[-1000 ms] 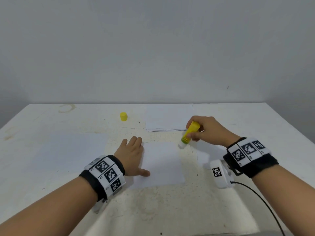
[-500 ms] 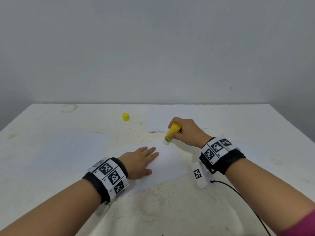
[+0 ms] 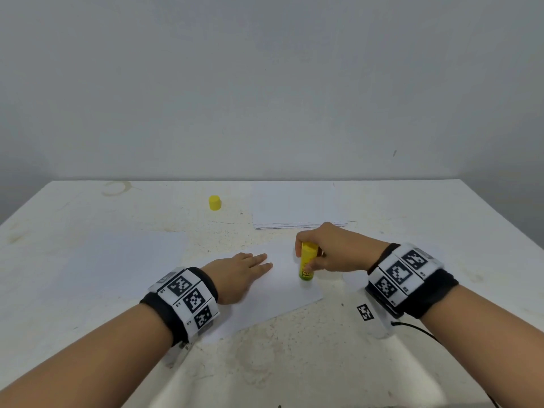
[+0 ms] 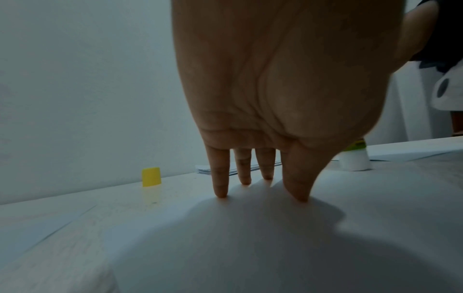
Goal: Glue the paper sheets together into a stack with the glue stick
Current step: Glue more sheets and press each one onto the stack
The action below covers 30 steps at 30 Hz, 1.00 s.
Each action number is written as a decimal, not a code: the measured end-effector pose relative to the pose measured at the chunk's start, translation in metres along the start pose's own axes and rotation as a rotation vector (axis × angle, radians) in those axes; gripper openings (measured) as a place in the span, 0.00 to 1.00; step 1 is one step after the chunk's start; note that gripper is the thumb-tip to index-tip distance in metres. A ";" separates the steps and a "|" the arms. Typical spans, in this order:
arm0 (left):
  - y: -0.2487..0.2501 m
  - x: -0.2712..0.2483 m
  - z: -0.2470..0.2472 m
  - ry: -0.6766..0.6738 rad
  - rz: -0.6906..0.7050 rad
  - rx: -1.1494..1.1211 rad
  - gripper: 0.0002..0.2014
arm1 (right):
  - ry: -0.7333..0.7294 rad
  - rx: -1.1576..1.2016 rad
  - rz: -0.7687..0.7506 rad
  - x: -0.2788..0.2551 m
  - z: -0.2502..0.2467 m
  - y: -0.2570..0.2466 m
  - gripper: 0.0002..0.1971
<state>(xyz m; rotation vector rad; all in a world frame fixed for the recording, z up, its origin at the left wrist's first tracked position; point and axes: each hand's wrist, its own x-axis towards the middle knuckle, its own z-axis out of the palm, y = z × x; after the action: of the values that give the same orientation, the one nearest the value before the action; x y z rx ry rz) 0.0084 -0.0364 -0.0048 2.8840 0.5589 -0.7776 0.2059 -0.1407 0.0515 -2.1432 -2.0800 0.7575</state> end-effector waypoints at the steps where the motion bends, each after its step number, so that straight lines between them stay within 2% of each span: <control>1: 0.000 -0.001 -0.001 0.005 0.004 0.005 0.32 | -0.012 -0.003 0.000 -0.003 0.000 0.001 0.11; 5: -0.001 -0.003 -0.007 0.039 0.001 0.025 0.32 | -0.068 0.028 -0.014 -0.009 -0.001 0.004 0.09; 7: -0.003 -0.002 -0.008 0.060 -0.008 0.017 0.33 | -0.047 0.074 -0.016 -0.008 -0.006 0.007 0.09; 12: -0.007 -0.002 -0.006 0.056 -0.080 -0.061 0.44 | 0.277 0.300 0.006 0.004 -0.022 0.015 0.10; 15: -0.004 -0.005 -0.003 0.078 -0.129 -0.020 0.45 | 0.388 0.368 0.025 0.014 -0.022 0.015 0.10; 18: -0.002 -0.006 0.001 0.175 -0.133 0.021 0.40 | 0.404 0.375 0.033 0.027 -0.015 0.011 0.10; 22: -0.006 -0.010 -0.001 0.070 -0.118 -0.041 0.34 | 0.398 0.388 0.031 0.043 -0.008 0.004 0.10; 30: -0.006 -0.002 0.009 0.146 -0.150 -0.005 0.41 | 0.349 0.270 0.033 0.071 0.004 -0.014 0.12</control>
<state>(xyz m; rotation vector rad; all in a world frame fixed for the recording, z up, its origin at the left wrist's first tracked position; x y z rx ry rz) 0.0008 -0.0333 -0.0116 2.9373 0.8000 -0.5851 0.1893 -0.0727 0.0313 -1.9964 -1.6705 0.5774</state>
